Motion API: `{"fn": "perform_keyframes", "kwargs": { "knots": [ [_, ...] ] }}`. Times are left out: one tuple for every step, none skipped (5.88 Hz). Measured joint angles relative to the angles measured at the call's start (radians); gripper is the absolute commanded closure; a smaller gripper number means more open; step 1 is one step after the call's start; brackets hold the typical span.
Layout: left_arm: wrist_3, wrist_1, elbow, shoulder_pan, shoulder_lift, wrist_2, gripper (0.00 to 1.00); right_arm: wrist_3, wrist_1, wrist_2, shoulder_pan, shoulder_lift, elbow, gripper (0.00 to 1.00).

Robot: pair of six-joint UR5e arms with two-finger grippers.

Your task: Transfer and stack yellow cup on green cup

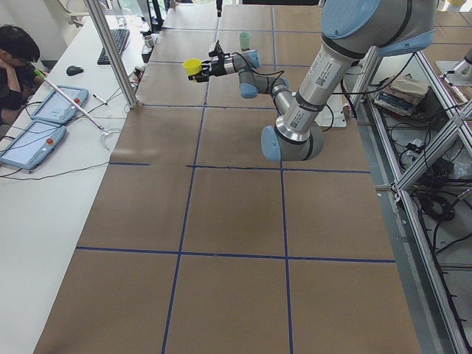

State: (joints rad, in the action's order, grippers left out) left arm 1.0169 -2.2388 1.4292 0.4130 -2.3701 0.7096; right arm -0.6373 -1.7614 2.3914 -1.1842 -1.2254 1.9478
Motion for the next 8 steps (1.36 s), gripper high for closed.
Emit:
{"fn": "perform_keyframes", "kwargs": {
  "knots": [
    [0.037, 0.007, -0.045, -0.031, -0.035, -0.036, 0.71, -0.059, -0.102, -0.001, 0.038, 0.131, -0.024, 0.00],
    [0.055, 0.008, -0.086, -0.061, -0.063, -0.080, 0.71, -0.107, -0.190, -0.003, 0.077, 0.252, -0.061, 0.00],
    [0.060, 0.008, -0.100, -0.082, -0.073, -0.107, 0.71, -0.159, -0.225, -0.004, 0.114, 0.360, -0.128, 0.00],
    [0.061, 0.009, -0.104, -0.092, -0.076, -0.115, 0.71, -0.193, -0.247, -0.004, 0.149, 0.489, -0.253, 0.01],
    [0.061, 0.009, -0.105, -0.095, -0.076, -0.117, 0.71, -0.205, -0.265, -0.009, 0.189, 0.611, -0.389, 0.01],
    [0.061, 0.009, -0.105, -0.095, -0.077, -0.117, 0.71, -0.217, -0.272, -0.030, 0.232, 0.700, -0.494, 0.01],
    [0.061, 0.009, -0.105, -0.095, -0.077, -0.117, 0.71, -0.231, -0.275, -0.057, 0.267, 0.748, -0.548, 0.04],
    [0.061, 0.008, -0.105, -0.095, -0.076, -0.116, 0.71, -0.238, -0.275, -0.079, 0.290, 0.767, -0.567, 0.07]
  ]
}}
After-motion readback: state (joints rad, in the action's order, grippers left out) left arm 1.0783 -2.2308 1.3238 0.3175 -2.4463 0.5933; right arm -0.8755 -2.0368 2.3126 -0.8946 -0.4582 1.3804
